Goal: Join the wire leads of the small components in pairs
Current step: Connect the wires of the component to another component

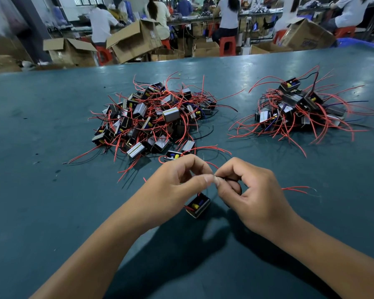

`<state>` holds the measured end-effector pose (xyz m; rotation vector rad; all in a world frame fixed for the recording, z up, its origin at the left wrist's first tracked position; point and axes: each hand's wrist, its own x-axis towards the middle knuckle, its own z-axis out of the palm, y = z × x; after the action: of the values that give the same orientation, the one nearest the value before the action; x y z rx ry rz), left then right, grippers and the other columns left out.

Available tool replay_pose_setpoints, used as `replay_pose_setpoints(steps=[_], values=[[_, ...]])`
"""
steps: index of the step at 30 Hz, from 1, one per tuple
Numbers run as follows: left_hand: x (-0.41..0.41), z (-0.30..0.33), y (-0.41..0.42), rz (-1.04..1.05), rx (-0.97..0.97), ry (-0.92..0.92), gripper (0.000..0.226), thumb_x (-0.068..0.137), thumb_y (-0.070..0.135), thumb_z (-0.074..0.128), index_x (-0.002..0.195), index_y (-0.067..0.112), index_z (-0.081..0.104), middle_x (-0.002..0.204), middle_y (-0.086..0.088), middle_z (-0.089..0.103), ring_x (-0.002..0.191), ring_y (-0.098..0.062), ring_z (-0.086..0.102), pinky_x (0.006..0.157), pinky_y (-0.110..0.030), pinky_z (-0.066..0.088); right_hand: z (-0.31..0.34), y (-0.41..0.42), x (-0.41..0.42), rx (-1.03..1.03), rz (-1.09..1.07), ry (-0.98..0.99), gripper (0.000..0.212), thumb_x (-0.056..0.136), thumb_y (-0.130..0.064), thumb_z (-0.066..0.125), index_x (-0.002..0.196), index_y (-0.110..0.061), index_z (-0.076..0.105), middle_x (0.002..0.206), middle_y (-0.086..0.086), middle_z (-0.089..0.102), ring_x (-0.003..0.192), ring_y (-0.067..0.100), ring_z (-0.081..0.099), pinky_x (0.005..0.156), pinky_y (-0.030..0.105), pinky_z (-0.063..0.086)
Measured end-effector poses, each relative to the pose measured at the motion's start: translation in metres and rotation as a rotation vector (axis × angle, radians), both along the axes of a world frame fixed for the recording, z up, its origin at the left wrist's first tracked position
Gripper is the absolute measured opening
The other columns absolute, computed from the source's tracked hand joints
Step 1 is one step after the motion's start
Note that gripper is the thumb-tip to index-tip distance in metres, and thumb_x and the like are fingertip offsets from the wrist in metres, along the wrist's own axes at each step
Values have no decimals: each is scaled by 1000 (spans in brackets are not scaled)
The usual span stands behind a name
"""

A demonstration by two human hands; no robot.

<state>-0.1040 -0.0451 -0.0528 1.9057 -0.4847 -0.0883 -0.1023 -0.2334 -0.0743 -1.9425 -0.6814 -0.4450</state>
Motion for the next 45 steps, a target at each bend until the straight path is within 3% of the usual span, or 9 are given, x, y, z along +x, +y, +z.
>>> replay_pose_setpoints(steps=[7, 14, 23, 26, 29, 35, 39, 42, 45], values=[[2, -7, 3, 58, 223, -190, 8, 94, 26, 70, 89, 24, 64, 65, 26, 55, 51, -2, 39, 51, -12, 30, -2, -2, 4, 28, 20, 68, 8, 89, -18, 63, 81, -17, 63, 58, -2, 50, 55, 17, 49, 55, 36, 44], [5, -5, 8, 93, 333, -319, 6, 95, 22, 67, 90, 23, 63, 85, 12, 58, 69, -13, 51, 61, -13, 36, -3, -4, 5, -16, 30, 63, 9, 92, -20, 60, 84, -19, 63, 67, -8, 60, 59, 12, 58, 53, 14, 41], [5, -1, 11, 91, 418, -467, 9, 95, 24, 66, 88, 27, 61, 88, 19, 55, 73, -15, 52, 66, -27, 43, -2, -5, 5, -16, -29, 48, 12, 90, -20, 60, 79, -18, 61, 62, -4, 58, 56, 16, 54, 56, 37, 44], [5, 1, 16, 136, 266, -426, 11, 94, 31, 66, 91, 21, 66, 79, 17, 58, 66, -5, 50, 61, -11, 35, 1, -9, 7, 7, -32, 70, 12, 92, -22, 58, 81, -21, 63, 64, -3, 59, 55, 17, 56, 54, 39, 46], [11, 0, 25, 264, 109, -303, 7, 95, 27, 66, 89, 24, 66, 67, 20, 53, 56, -2, 41, 55, -12, 34, 2, -12, 10, 103, -64, 164, 13, 95, -20, 58, 84, -22, 64, 67, 1, 61, 47, 18, 59, 47, 37, 51], [12, -8, 20, 162, 228, -180, 9, 93, 28, 69, 101, 26, 73, 74, 32, 62, 53, 0, 42, 54, -8, 35, 3, -11, 12, 81, -78, 295, 7, 90, -22, 68, 87, -28, 70, 70, -2, 65, 46, 17, 64, 46, 37, 55], [13, -10, 13, 131, 217, -149, 9, 93, 32, 68, 100, 29, 74, 83, 16, 67, 56, -16, 47, 54, -26, 39, 6, -12, 13, 43, -32, 369, 11, 89, -21, 70, 79, -27, 71, 61, 1, 63, 43, 18, 64, 45, 22, 49], [14, -10, 11, 104, 207, -146, 10, 93, 35, 68, 96, 28, 74, 87, -2, 67, 75, -36, 57, 71, -47, 48, 9, -11, 12, -3, -15, 366, 16, 89, -22, 70, 74, -26, 68, 55, -3, 60, 44, 17, 63, 47, 28, 50], [14, -11, 11, 58, 169, -116, 8, 94, 33, 69, 91, 26, 72, 84, -10, 64, 72, -32, 54, 68, -44, 46, 11, -11, 9, -32, 6, 358, 15, 89, -23, 69, 75, -24, 66, 57, -6, 58, 46, 16, 62, 50, 32, 51]])
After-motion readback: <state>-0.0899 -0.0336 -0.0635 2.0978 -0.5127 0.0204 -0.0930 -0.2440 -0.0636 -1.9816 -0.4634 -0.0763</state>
